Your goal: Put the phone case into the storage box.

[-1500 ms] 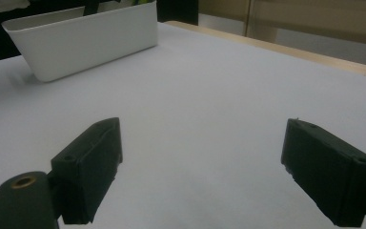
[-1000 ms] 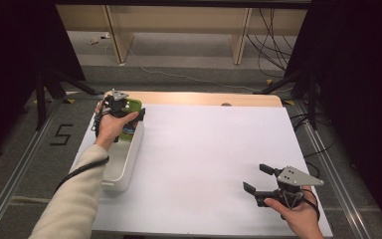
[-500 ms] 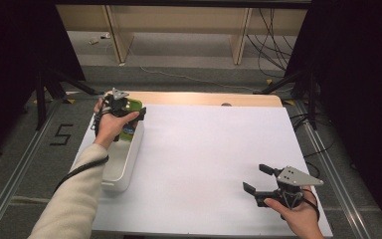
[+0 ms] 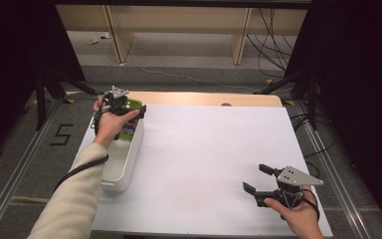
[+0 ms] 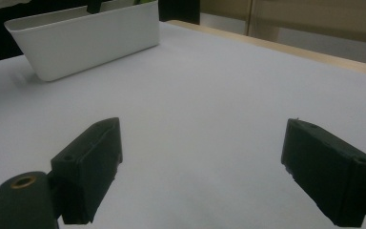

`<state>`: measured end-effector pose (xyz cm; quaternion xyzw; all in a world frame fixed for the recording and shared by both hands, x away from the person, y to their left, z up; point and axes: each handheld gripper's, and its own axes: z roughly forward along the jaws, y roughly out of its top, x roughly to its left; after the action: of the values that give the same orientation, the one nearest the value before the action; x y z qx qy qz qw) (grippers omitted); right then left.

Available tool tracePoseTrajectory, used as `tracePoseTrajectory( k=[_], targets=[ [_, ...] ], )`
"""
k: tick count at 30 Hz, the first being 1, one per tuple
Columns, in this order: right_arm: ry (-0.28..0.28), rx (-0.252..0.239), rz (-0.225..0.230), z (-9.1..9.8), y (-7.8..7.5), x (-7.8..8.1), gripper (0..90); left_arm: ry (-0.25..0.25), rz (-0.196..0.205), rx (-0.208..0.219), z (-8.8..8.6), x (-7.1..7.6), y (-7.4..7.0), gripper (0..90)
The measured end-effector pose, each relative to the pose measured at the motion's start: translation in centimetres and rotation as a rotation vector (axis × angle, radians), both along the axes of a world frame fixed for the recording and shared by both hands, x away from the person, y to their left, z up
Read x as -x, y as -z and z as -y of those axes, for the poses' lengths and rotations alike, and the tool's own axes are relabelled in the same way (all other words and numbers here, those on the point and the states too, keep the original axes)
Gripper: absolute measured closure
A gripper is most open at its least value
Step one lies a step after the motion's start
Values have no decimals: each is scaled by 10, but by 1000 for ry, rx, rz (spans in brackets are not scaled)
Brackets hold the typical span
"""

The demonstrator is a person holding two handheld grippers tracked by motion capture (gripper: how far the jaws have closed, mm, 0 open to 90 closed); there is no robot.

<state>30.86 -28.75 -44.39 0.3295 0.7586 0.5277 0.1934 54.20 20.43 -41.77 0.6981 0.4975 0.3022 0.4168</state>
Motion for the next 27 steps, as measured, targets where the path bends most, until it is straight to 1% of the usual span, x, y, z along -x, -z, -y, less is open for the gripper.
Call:
tracePoseTrajectory(
  k=[7,11,14,23,27],
  targets=[
    [2,1,2,0,0,0,149,7,13,0,0,3,-5,0],
    [2,1,3,0,0,0,148,14,23,16,0,6,-9,0],
    [2,1,3,0,0,0,148,15,27,19,1,7,-12,0],
    [3,1,4,0,0,0,148,14,36,13,1,7,-15,0],
    [2,1,3,0,0,0,148,14,44,18,1,9,-17,0]
  ],
)
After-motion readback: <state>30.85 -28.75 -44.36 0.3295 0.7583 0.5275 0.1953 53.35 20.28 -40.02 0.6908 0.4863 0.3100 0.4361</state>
